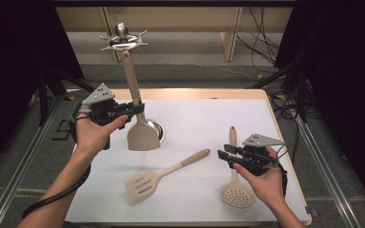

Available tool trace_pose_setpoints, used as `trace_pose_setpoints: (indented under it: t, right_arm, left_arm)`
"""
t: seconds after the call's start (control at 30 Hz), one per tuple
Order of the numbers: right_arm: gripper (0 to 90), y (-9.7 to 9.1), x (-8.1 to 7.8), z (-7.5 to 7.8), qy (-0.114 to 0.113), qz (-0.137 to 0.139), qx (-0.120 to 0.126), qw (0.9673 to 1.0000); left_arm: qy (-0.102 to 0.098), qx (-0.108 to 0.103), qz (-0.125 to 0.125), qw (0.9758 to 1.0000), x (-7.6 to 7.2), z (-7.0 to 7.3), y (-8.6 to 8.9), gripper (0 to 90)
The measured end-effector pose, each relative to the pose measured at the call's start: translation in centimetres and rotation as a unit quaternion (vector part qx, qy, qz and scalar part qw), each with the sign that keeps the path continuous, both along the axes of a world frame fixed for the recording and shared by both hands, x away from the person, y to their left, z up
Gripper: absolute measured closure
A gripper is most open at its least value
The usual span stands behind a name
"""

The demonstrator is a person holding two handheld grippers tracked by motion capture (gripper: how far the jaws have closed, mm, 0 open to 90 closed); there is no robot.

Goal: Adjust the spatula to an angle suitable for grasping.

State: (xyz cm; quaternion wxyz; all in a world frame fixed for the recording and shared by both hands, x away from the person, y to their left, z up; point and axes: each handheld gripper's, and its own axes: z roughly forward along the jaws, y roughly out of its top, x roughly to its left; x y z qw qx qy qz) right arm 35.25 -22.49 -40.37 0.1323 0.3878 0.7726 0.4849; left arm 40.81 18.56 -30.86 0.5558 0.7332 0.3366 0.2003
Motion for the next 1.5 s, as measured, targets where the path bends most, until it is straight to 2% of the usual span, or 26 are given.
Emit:
trace_pose_setpoints:
  t: [0.17,0.3,0.47,0.53,0.57,0.6,0.77,0.8,0.83,0.9,0.93,1.0,1.03,1.07,1.1,1.17,1.2,1.23,1.27,1.3,1.33,1.37,1.4,1.43,1.47,1.5]
  right_arm:
    - [61.6,0.0,0.0,-0.1,0.002,0.001,0.004,1.0]
    - [61.5,-0.2,0.2,-0.1,-0.01,-0.003,-0.012,0.9999]
    - [61.3,-0.2,0.2,-0.1,0.001,-0.002,-0.004,1.0]
    - [61.2,-0.1,0.1,-0.2,0.008,0.0,0.001,1.0]
    - [61.2,-0.2,0.2,-0.2,0.0,-0.001,-0.004,1.0]
    - [61.0,-0.2,0.0,-0.2,0.011,-0.008,0.003,0.9999]
    - [60.9,-0.2,0.1,-0.4,0.004,-0.008,0.01,0.9999]
    - [60.9,-0.1,0.1,-0.4,0.006,-0.01,0.014,0.9998]
    - [60.8,-0.4,0.2,-0.3,-0.002,-0.006,0.001,1.0]
    - [60.5,-0.4,0.2,-0.3,0.004,-0.008,0.005,0.9999]
    - [60.4,-0.5,0.2,-0.4,-0.003,-0.01,0.003,0.9999]
    - [60.2,-0.3,0.0,-0.4,0.022,-0.014,0.022,0.9994]
    - [60.1,-0.5,0.2,-0.5,0.011,-0.012,0.015,0.9998]
    - [60.1,-0.6,0.1,-0.5,0.015,-0.016,0.013,0.9997]
    - [60.1,-0.6,0.1,-0.5,0.015,-0.016,0.013,0.9997]
    - [60.1,-0.9,0.3,-0.6,0.005,-0.015,0.007,0.9998]
    - [60.1,-0.7,0.0,-0.7,0.029,-0.021,0.022,0.9991]
    - [60.1,-1.0,0.2,-0.8,0.014,-0.015,0.013,0.9997]
    - [60.2,-1.1,0.3,-0.9,0.013,-0.012,0.014,0.9998]
    - [60.3,-1.4,0.0,-1.0,0.013,-0.026,0.016,0.9994]
    - [60.3,-1.4,0.0,-1.0,0.013,-0.026,0.016,0.9994]
    - [60.4,-1.5,-0.1,-1.0,0.029,-0.027,0.022,0.999]
    - [60.7,-2.1,0.0,-1.2,0.017,-0.027,0.006,0.9995]
    - [60.7,-2.1,0.0,-1.2,0.017,-0.027,0.006,0.9995]
    - [60.9,-2.1,-0.2,-1.2,0.031,-0.037,0.014,0.9987]
    - [61.1,-2.5,0.0,-1.4,0.019,-0.033,0.004,0.9993]
  left_arm:
    - [0.01,-0.006,0.011,0.9999,0.3,-0.2,0.2,77.7]
    - [0.016,-0.005,0.013,0.9998,0.7,-0.3,0.4,77.7]
    - [0.024,0.0,0.018,0.9996,1.6,-0.6,0.5,77.7]
    - [0.024,0.001,0.019,0.9995,1.7,-0.7,0.5,77.6]
    - [0.022,-0.002,0.019,0.9996,1.9,-0.8,0.5,77.6]
    - [0.02,-0.001,0.023,0.9995,2.0,-0.9,0.4,77.4]
    - [0.013,0.001,0.023,0.9996,2.1,-1.0,0.5,76.6]
    - [0.011,-0.001,0.022,0.9997,2.1,-1.0,0.6,75.3]
    - [0.006,0.005,0.022,0.9997,2.0,-1.0,0.6,72.5]
    - [-0.003,0.014,0.025,0.9996,1.9,-1.0,0.8,66.8]
    - [-0.007,0.018,0.024,0.9995,1.7,-1.0,0.9,63.6]
    - [-0.009,0.017,0.017,0.9997,1.3,-1.1,1.2,54.4]
    - [-0.009,0.012,0.015,0.9998,1.0,-1.1,1.4,48.6]
    - [-0.014,0.01,0.012,0.9998,0.8,-1.2,1.6,42.4]
    - [-0.016,0.011,0.012,0.9997,0.5,-1.1,1.8,42.4]
    - [-0.028,0.006,0.016,0.9995,-0.1,-1.0,2.3,43.8]
    - [-0.036,0.005,0.014,0.9993,-0.3,-0.9,2.5,47.6]
    - [-0.037,0.002,0.016,0.9992,-0.5,-0.7,2.7,50.3]
    - [-0.037,-0.002,0.019,0.9992,-0.6,-0.6,3.0,53.1]
    - [-0.04,-0.004,0.022,0.999,-0.9,-0.4,3.2,63.1]
    - [-0.045,-0.008,0.027,0.9986,-1.0,-0.3,3.5,63.1]
    - [-0.046,-0.011,0.032,0.9984,-1.2,-0.1,3.7,66.7]
    - [-0.045,-0.025,0.046,0.9976,-1.4,0.3,4.2,72.3]
    - [-0.045,-0.025,0.046,0.9976,-1.4,0.3,4.2,75.2]
    - [-0.051,-0.03,0.058,0.9965,-1.6,0.5,4.4,75.2]
    - [-0.058,-0.032,0.073,0.9952,-1.7,0.7,4.7,77.9]
